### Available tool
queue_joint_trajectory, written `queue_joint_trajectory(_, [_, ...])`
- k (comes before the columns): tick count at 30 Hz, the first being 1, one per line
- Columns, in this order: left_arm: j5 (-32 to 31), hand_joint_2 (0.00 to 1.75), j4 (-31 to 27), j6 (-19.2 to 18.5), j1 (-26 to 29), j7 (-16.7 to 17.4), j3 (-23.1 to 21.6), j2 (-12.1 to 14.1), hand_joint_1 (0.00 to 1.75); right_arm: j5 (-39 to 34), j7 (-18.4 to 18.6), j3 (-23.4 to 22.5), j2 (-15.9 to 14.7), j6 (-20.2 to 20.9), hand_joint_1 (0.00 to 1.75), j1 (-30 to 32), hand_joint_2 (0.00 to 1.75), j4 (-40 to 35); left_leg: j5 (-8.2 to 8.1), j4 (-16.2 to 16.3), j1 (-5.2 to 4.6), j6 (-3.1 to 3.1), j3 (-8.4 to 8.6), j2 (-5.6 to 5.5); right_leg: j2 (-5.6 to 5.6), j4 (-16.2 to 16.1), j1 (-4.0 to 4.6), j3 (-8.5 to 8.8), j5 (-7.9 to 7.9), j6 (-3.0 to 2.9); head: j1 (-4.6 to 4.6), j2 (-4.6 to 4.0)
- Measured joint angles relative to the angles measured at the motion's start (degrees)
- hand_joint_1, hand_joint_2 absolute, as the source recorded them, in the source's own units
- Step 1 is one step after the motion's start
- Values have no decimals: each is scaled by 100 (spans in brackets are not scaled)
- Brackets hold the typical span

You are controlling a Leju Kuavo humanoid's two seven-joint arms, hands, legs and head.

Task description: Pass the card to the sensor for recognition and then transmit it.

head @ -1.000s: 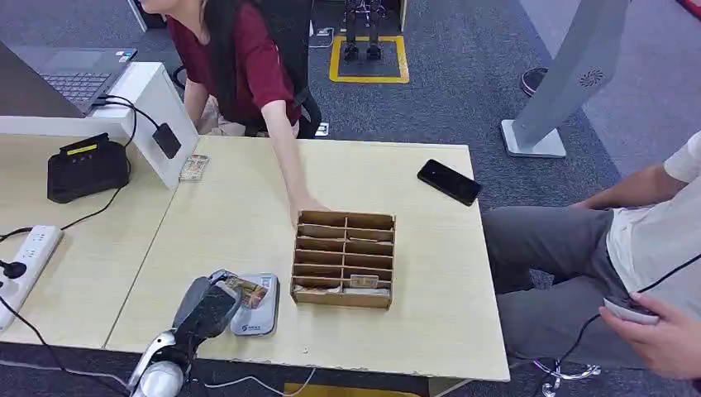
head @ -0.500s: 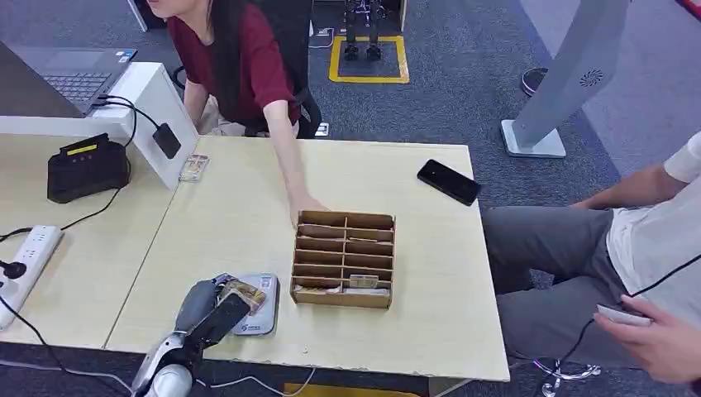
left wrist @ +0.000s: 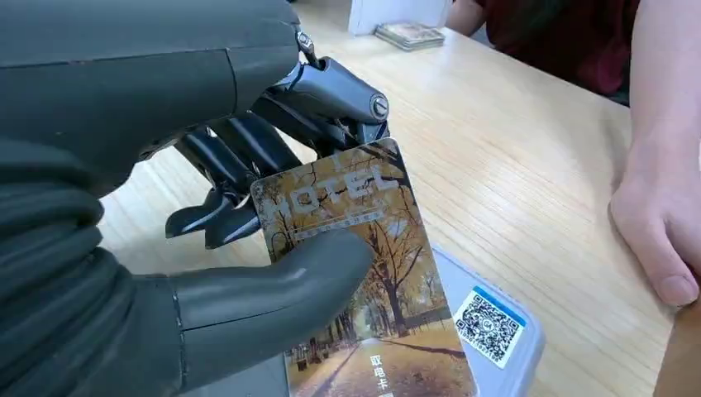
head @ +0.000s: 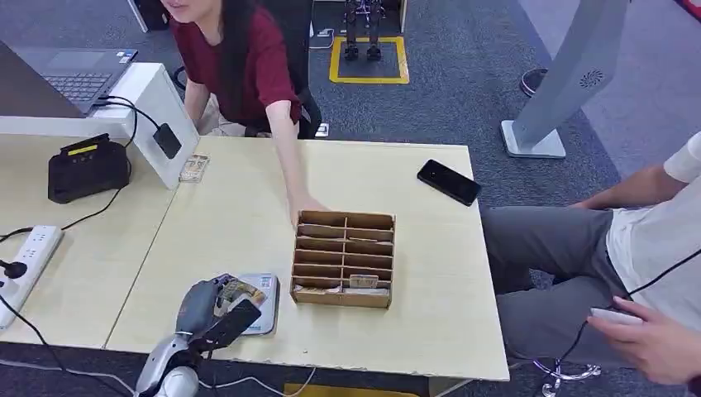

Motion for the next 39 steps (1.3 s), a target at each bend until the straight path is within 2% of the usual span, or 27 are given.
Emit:
queue_joint_trajectory(6, [-498, 175, 122, 273, -40, 140, -61, -24, 175, 11, -13, -26, 0, -2, 0, -3, 175, 0, 0, -1, 0, 0, 5, -1, -2, 0, 0, 6, 0, 0, 0, 0])
queue_joint_trajectory(16, [-499, 175, 201, 328, -77, 123, -101, -31, 175, 17, -13, -28, 7, -11, 0, -10, 175, 0, 0, -3, 0, 0, 16, -1, -3, 0, 0, 21, 0, 0, 0, 0])
queue_joint_trajectory(18, [4, 175, 208, 220, -59, -263, -98, -35, 175, 85, -15, -28, 11, -24, 0, -11, 175, 0, 0, -3, 0, 0, 17, -1, -3, 0, 0, 21, 0, 0, -2, 0])
queue_joint_trajectory(21, [1365, 175, 169, -388, -9, -946, -66, -120, 175, 125, -17, -50, 13, -46, 0, -14, 175, 0, 0, -2, 0, 0, 18, -3, -6, 0, 0, 21, 0, 0, -2, 0])
queue_joint_trajectory(23, [1997, 175, 75, -738, 19, -1025, 2, -185, 175, 151, -17, -87, 13, -54, 0, -14, 175, 0, 0, -2, 0, 0, 17, -3, -7, 0, 0, 21, 0, 0, 0, 0])
queue_joint_trajectory(26, [2410, 175, -22, -989, 42, -1089, 70, -240, 175, 206, -17, -125, 13, -59, 0, -16, 175, 0, 0, -2, 0, 0, 15, -4, -5, 0, 0, 19, 0, 0, 0, 0])
queue_joint_trajectory(28, [3272, 175, -162, -1332, 65, -1176, 191, -302, 175, 230, -17, -131, 15, -59, 0, -16, 175, 0, 0, -1, 0, 0, 13, -4, -5, 0, 0, 16, 0, 0, 0, 0])
queue_joint_trajectory(30, [4082, 175, -348, -1524, 61, -1185, 385, -352, 175, 287, -15, -136, 15, -59, 0, -18, 175, 0, 0, -1, 0, 0, 12, -4, -6, 0, 0, 14, 0, 0, 0, 0])
queue_joint_trajectory(34, [4906, 175, -621, -1594, -58, -1255, 721, -411, 175, 361, -13, -135, 15, -57, 0, -20, 175, 0, 0, -1, 0, 0, 11, -4, -6, 0, 1, 11, 0, 0, -2, 0])
queue_joint_trajectory(39, [5327, 175, -754, -1508, -441, -1471, 1054, -444, 175, 463, -13, -136, 15, -48, 0, -31, 175, -2, 2, -1, 1, -1, 11, -5, -7, 2, 1, 11, 0, -1, -2, 0])
